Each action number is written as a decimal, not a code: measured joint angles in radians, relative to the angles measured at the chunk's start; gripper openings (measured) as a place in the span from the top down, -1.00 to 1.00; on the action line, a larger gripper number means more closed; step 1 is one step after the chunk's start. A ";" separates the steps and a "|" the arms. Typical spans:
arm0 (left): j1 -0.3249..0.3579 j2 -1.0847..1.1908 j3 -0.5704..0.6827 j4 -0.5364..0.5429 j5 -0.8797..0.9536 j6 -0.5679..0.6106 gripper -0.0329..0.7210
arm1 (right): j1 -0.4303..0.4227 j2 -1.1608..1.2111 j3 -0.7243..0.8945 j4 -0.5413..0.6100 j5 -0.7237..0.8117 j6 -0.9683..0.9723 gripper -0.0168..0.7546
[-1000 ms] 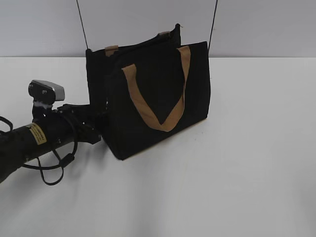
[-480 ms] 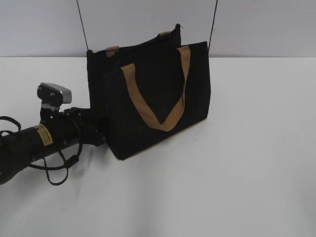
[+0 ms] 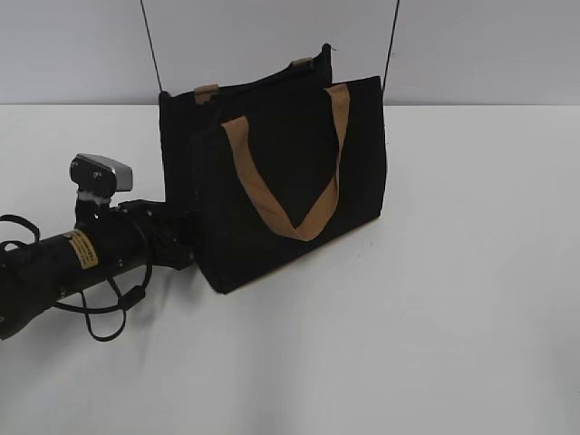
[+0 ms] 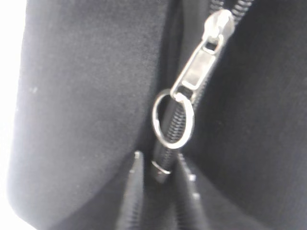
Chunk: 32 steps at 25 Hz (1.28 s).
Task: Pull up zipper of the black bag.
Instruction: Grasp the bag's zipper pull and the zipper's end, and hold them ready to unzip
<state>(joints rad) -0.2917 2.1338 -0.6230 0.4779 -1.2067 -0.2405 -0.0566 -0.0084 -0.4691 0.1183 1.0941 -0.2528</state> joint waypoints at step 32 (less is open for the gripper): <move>0.000 -0.330 0.141 -0.062 0.221 -0.027 0.86 | 0.000 0.168 -0.108 0.071 -0.001 -0.060 0.00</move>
<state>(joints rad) -0.2917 1.8037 -0.4816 0.4158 -0.9856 -0.2677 -0.0566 0.1597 -0.5766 0.1893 1.0930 -0.3126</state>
